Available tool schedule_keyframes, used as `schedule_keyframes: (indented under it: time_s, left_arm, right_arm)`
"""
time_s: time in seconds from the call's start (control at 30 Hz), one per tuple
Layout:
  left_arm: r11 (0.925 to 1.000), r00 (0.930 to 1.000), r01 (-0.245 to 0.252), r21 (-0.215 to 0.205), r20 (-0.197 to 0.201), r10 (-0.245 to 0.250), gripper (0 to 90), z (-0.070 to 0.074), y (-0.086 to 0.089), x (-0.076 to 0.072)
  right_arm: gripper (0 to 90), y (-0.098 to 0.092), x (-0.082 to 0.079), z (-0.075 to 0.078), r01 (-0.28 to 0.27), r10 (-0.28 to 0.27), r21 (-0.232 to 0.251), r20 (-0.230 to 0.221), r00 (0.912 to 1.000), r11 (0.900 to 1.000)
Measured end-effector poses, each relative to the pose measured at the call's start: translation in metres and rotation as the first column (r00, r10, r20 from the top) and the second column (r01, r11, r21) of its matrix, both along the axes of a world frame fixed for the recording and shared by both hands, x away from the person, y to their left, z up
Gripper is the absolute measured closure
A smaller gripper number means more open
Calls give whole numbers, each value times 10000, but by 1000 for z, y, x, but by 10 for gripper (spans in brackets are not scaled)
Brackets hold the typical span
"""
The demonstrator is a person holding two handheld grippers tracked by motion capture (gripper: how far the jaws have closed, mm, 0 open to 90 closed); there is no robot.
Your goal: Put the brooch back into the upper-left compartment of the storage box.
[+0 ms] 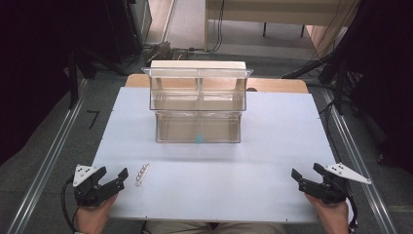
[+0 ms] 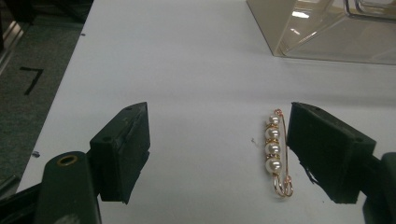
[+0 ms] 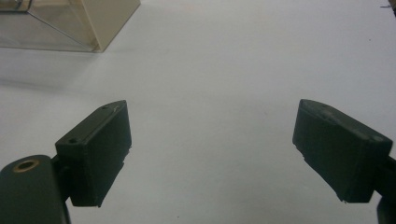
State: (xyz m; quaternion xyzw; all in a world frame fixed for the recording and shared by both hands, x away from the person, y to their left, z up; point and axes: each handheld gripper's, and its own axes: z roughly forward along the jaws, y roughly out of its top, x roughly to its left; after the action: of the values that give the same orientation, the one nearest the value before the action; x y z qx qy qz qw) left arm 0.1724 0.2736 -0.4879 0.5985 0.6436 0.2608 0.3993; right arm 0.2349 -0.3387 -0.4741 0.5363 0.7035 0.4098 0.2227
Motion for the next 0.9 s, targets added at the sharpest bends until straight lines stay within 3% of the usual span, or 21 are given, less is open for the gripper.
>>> schedule_keyframes:
  time_s: [0.6,0.9]
  left_arm:
    - [9998,9999,128,130,-62,-127,211,-1,-3,1]
    - [9974,9973,600,411,-460,-581,216,-4,-11,5]
  right_arm:
    - [100,1,-1,0,130,-129,-140,76,9999,9998]
    - [100,1,-1,0,116,-115,-174,51,9999,9998]
